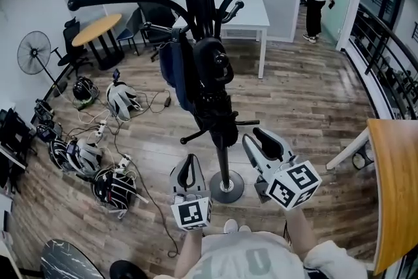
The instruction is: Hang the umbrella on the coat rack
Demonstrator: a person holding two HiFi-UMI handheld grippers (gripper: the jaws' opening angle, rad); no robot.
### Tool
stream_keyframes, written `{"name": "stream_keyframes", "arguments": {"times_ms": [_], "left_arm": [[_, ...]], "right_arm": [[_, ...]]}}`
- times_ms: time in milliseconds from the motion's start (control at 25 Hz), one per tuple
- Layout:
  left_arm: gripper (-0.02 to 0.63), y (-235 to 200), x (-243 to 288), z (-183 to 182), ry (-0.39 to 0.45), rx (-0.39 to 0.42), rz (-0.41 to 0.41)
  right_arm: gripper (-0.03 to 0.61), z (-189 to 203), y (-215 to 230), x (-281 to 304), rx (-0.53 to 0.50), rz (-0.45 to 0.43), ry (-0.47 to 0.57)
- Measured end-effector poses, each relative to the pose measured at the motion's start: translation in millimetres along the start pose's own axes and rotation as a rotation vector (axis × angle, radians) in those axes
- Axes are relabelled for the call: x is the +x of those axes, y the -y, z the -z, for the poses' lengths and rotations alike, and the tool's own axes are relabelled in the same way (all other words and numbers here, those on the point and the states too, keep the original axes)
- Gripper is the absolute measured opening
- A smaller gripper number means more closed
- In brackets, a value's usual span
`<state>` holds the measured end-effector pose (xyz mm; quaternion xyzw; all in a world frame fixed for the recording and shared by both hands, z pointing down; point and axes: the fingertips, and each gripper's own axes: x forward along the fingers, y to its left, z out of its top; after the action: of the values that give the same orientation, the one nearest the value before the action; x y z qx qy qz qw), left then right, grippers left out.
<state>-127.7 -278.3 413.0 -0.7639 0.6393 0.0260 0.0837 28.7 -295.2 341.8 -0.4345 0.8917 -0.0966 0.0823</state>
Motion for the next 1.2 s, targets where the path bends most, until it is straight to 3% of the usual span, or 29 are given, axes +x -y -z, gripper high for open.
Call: {"name": "stream_keyframes", "arguments": {"times_ms": [240, 680, 1200], "left_arm": [[0.029, -4.5, -4.7, -3.4, 0.000, 0.013, -0.013], [0.029, -14.2, -15.3, -4.7, 0.008, 0.014, -0.029], [0.029, -14.4, -21.1, -0.5, 0.000, -0.008, -0.051]], "right_arm": [[0.046, 38.3, 17.0, -26.7, -0.069, 0.147, -0.054], [0.031, 119.5, 33.8, -42.7, -0.170, 0.242, -0.200], [0.031, 111.9, 42.0, -41.4, -0.186, 0.253, -0.180]]}}
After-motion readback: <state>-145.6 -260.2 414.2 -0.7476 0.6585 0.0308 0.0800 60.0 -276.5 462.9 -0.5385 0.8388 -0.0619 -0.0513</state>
